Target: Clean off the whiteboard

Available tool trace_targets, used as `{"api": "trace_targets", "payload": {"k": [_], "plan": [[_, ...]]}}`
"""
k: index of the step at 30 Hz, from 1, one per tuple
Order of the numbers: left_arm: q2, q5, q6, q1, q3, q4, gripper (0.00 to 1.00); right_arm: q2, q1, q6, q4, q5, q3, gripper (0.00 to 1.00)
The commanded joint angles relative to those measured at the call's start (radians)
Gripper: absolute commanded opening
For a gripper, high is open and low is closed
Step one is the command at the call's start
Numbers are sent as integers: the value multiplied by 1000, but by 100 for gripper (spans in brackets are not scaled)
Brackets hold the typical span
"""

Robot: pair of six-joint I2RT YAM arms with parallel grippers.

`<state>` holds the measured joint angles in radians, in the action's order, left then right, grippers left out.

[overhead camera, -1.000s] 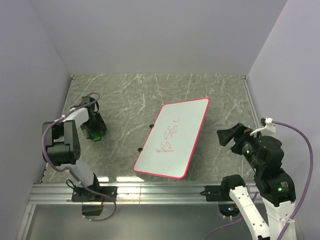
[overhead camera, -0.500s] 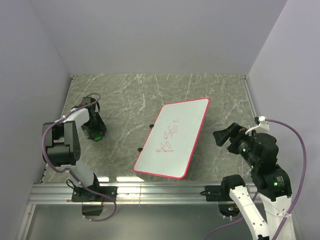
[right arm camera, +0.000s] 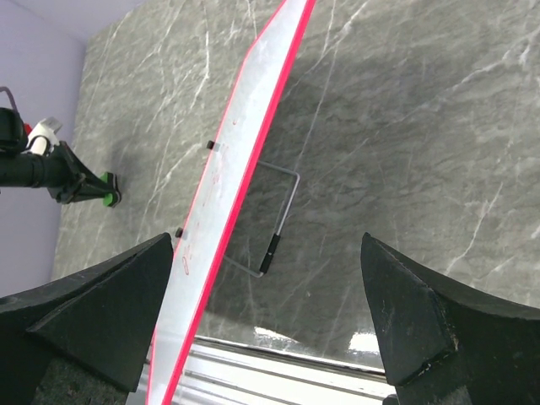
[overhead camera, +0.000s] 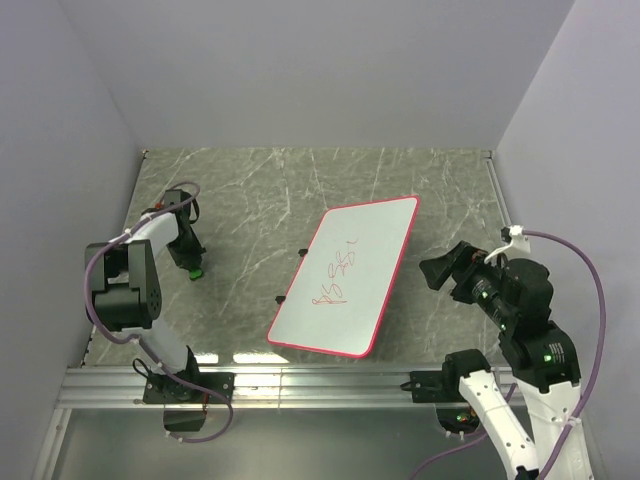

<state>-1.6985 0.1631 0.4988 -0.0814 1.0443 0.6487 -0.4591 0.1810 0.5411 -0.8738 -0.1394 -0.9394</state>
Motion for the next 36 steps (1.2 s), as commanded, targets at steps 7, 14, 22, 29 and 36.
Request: {"api": "trace_targets", "payload": {"k": [7, 14, 22, 29, 36], "plan": [[63, -49, -25, 49, 113, 34, 0, -82, 3, -15, 127, -144, 51, 98], [154, -212, -77, 265, 284, 62, 0, -147, 3, 43, 265, -233, 146, 96], [123, -321, -17, 561, 414, 48, 0, -237, 6, 146, 449, -351, 281, 82], [33, -364, -28, 733, 528, 86, 0, -309, 14, 181, 503, -365, 300, 67], [-21, -478, -5, 821, 563, 55, 0, -335, 22, 168, 484, -344, 292, 44]]}}
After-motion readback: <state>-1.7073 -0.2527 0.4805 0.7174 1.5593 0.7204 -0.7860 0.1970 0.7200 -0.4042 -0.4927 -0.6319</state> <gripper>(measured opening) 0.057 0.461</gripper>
